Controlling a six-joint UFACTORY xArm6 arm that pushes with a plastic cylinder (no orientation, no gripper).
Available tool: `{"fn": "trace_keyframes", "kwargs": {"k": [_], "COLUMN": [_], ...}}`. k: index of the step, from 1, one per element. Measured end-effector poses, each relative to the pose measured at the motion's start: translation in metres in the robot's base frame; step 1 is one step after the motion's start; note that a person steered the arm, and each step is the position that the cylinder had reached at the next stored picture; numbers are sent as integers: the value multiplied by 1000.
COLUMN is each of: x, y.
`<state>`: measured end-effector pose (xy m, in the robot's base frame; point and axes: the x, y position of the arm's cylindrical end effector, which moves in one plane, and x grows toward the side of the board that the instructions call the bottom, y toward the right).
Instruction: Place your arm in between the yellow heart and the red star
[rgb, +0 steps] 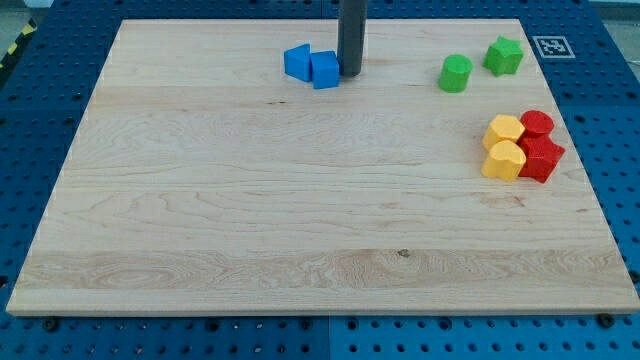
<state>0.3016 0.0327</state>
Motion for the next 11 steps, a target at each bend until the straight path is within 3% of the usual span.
{"fn": "trace_keyframes", "kwargs": {"k": [1, 3, 4, 6, 9, 11], "x": [4, 143, 197, 197, 157, 162], "y": [14, 45, 93, 225, 221, 198]}}
